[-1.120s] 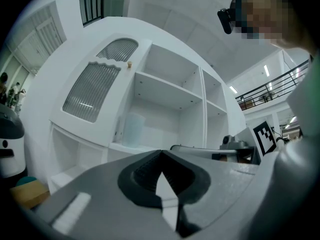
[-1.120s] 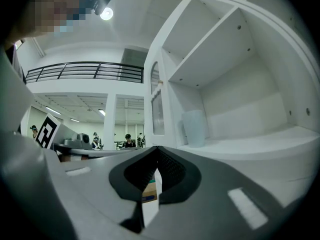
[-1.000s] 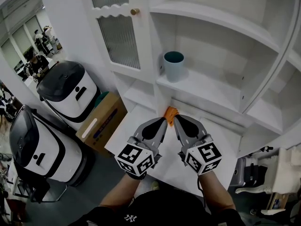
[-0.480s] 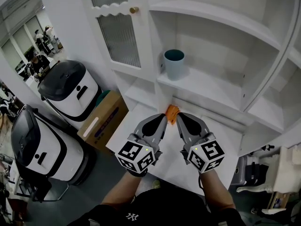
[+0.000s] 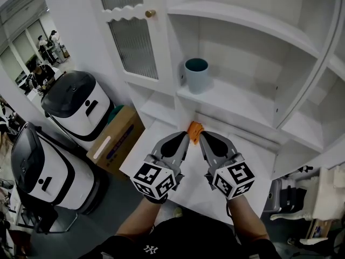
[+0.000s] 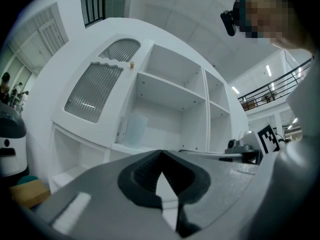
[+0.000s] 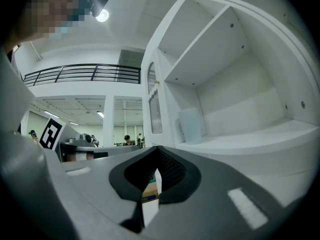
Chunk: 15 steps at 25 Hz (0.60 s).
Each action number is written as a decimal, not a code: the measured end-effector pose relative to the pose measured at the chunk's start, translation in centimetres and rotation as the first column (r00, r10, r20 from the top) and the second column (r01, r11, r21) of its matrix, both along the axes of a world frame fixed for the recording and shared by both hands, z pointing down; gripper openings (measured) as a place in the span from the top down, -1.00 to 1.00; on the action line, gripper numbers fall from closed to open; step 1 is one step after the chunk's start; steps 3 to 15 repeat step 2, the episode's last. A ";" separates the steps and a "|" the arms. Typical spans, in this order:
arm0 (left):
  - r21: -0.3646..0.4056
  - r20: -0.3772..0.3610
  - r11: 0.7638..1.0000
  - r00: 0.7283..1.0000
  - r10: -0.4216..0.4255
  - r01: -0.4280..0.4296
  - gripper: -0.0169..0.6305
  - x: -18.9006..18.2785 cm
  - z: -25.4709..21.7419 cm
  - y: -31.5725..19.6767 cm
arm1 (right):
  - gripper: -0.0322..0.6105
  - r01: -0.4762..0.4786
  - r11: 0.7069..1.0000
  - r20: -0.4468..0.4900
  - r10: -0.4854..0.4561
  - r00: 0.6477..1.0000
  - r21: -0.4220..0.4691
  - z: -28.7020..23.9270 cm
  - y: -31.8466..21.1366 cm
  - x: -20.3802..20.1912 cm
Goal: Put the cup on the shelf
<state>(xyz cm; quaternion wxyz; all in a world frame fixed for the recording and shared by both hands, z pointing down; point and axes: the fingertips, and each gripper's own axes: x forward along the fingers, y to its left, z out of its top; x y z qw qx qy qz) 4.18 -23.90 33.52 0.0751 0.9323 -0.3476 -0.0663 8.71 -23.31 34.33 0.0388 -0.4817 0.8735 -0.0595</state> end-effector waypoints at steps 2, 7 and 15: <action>0.000 0.000 1.000 1.000 -0.001 0.001 0.95 0.0 0.0 0.0 | 0.83 0.000 1.000 -0.001 0.000 1.000 -0.001 0.0 0.0 0.0; 0.000 0.000 1.000 1.000 -0.001 0.001 0.95 0.0 0.0 0.0 | 0.83 0.000 1.000 -0.001 0.000 1.000 -0.001 0.0 0.0 0.0; 0.000 0.000 1.000 1.000 -0.001 0.001 0.95 0.0 0.0 0.0 | 0.83 0.000 1.000 -0.001 0.000 1.000 -0.001 0.0 0.0 0.0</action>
